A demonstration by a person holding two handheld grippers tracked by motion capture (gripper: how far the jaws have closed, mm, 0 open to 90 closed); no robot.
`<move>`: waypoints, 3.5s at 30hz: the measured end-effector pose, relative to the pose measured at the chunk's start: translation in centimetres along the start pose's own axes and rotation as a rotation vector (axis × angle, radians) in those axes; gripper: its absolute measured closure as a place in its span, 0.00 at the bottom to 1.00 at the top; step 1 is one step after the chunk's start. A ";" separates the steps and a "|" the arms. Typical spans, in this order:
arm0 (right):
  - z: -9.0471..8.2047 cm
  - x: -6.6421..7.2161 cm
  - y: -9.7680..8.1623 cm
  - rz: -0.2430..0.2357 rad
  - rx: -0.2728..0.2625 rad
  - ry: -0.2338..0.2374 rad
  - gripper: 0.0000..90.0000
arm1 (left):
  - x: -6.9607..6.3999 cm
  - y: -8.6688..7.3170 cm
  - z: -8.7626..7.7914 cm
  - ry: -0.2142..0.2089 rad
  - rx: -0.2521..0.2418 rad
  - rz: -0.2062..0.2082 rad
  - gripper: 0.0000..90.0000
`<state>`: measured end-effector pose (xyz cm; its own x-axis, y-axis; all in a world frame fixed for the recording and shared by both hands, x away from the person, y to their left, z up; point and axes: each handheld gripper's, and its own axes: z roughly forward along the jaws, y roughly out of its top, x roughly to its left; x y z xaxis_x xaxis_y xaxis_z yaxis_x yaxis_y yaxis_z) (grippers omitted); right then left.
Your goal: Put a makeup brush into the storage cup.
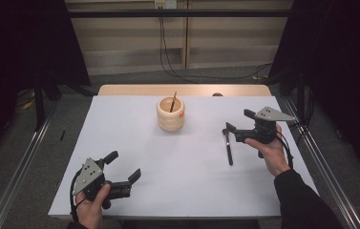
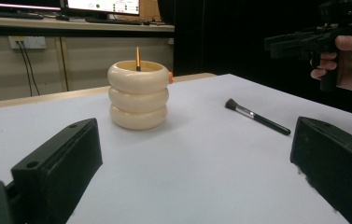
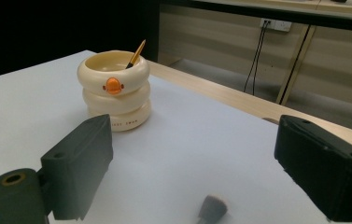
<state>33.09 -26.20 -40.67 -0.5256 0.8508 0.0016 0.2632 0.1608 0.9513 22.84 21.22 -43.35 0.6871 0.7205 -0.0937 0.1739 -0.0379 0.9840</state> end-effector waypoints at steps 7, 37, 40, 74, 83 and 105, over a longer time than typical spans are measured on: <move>0.6 -0.4 -0.4 -0.012 0.068 -0.003 0.13 | 0.0 0.0 0.0 -0.002 -0.004 -0.007 0.02; 4.1 -2.5 -0.3 0.070 0.398 0.053 0.41 | 0.1 0.0 0.0 0.008 -0.001 0.004 0.02; 4.3 -2.6 -0.4 0.092 0.436 0.063 0.44 | 0.2 0.0 0.0 0.004 -0.003 0.003 0.02; 7.9 -3.4 -1.1 0.140 0.898 0.062 0.67 | 0.3 -0.1 0.1 -0.001 -0.002 0.000 0.02; 8.9 -3.3 -0.9 0.149 0.982 0.073 0.69 | 0.3 -0.1 0.1 -0.003 -0.003 0.001 0.02; 10.9 -2.5 -0.5 0.167 1.092 0.073 0.75 | 0.3 -0.1 0.1 0.001 0.002 0.006 0.02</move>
<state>43.08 -22.95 -44.51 -0.4535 0.8773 0.1571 0.8887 0.4319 0.1536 23.07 21.41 -43.50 0.6873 0.7211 -0.0873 0.1713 -0.0441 0.9842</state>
